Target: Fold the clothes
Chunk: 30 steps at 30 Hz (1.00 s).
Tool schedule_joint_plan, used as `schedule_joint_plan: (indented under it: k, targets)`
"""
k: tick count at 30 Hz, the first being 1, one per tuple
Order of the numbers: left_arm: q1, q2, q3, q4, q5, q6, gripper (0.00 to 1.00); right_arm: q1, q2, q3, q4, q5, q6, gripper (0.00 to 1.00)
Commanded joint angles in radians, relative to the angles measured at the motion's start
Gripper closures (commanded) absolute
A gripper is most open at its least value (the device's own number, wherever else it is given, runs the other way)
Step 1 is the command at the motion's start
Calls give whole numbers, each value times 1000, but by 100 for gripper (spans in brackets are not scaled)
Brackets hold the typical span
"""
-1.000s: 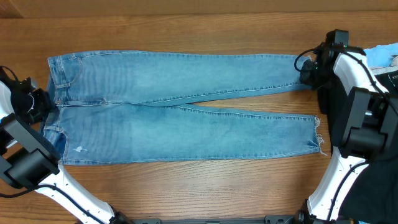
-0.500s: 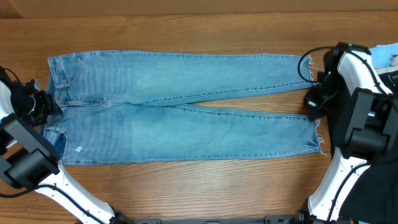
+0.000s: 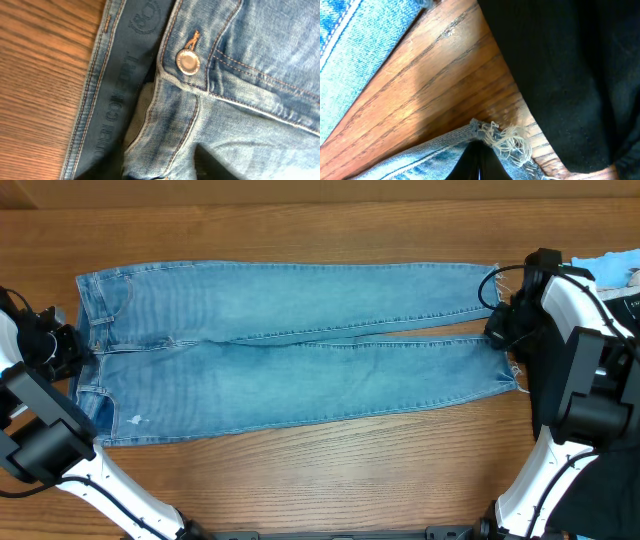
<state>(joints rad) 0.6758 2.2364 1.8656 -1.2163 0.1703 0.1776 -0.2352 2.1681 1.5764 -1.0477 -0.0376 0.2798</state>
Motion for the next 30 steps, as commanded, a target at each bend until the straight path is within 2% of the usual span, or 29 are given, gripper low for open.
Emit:
schedule_joint_plan:
  k: [1,3,4,5,6,7,10,12,15,19,21,23,28,29,30]
  targets:
    - [-2,-32,20,-2,14,-2,75,-2,45,-16,10,-4,-19,96]
    - [-1,-32,20,3,5,-2,86,-2,45,-16,7,3,-19,96]
    - [0,-32,20,16,3,-2,87,-2,45,-16,4,12,-18,96]
    - [-1,-32,20,18,2,-2,83,-2,45,-16,2,14,-19,96]
    - [-1,-32,19,17,-3,-2,67,-2,45,-16,2,14,-18,96]
    - [-1,-32,15,18,-21,-2,59,-2,45,-16,2,14,-18,96]
    - [0,-32,-18,52,-66,-2,53,-2,45,-16,3,15,-19,96]
    - [-1,-32,-29,62,-66,1,59,-2,46,-16,2,22,-18,96]
    - [-1,-31,-104,113,-66,3,62,-2,48,-18,10,37,-18,96]
    - [-1,-31,-130,129,-39,10,82,-2,48,-18,6,37,-18,96]
    - [-1,-32,-129,132,-76,10,96,-3,48,-18,6,36,-18,96]
    - [2,-32,-129,142,-183,9,96,-3,48,-18,6,37,-18,96]
    - [51,-32,-129,198,-153,-24,96,-15,48,-18,3,37,-18,96]
    - [55,-32,-128,204,-129,-24,92,-15,48,-18,3,36,-18,96]
    - [55,-32,-114,198,-96,-24,75,-15,48,-17,3,36,-18,96]
